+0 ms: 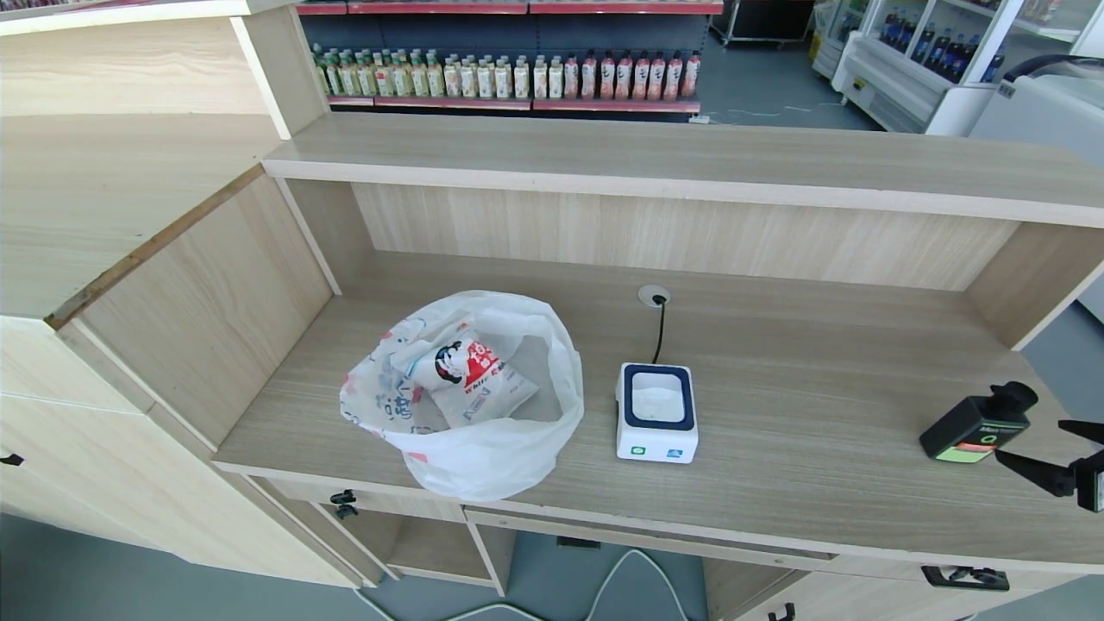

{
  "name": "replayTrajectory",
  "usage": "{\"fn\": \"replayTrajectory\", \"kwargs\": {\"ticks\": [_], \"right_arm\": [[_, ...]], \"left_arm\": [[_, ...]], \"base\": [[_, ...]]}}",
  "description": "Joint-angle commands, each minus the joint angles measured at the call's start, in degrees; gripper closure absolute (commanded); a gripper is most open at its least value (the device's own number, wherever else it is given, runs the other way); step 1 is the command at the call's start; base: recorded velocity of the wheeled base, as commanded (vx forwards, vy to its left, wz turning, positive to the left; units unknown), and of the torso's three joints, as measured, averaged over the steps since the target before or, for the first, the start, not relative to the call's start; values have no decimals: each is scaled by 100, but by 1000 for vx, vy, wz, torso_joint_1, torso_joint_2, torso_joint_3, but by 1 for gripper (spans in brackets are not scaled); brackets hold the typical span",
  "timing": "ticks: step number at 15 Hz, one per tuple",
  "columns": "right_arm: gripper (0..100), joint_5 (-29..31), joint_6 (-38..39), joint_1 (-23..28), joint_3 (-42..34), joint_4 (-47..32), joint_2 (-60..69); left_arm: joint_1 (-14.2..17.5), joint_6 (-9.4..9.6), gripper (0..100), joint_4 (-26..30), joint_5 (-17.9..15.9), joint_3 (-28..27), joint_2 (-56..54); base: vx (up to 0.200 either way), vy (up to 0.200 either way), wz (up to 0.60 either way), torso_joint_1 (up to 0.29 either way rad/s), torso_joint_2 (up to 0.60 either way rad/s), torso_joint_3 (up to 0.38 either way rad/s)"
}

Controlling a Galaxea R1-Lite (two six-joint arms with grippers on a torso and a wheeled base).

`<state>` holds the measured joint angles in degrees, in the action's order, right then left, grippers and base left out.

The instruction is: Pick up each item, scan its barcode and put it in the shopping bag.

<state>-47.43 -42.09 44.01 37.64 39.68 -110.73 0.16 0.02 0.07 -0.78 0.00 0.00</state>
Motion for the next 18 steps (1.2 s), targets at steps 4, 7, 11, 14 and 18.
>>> {"fn": "replayTrajectory", "kwargs": {"ticks": [4,7,11,14,18], "right_arm": [[0,-196,-1,-534,437,5,-432],[0,-258,-1,-736,507,13,-599],[0,-363,-1,-1087,859,5,-889],[0,-451,26,-1166,911,-13,-933],[0,-477,17,-1237,841,-92,-924]], "left_arm": [[2,-2,0,1,-1,0,0],[2,-2,0,1,-1,0,0],[2,-2,0,1,-1,0,0],[2,-2,0,1,-1,0,0],[2,-2,0,1,-1,0,0]], "base": [[0,0,0,0,0,0],[0,0,0,0,0,0],[0,0,0,0,0,0],[0,0,0,0,0,0],[0,0,0,0,0,0]]}}
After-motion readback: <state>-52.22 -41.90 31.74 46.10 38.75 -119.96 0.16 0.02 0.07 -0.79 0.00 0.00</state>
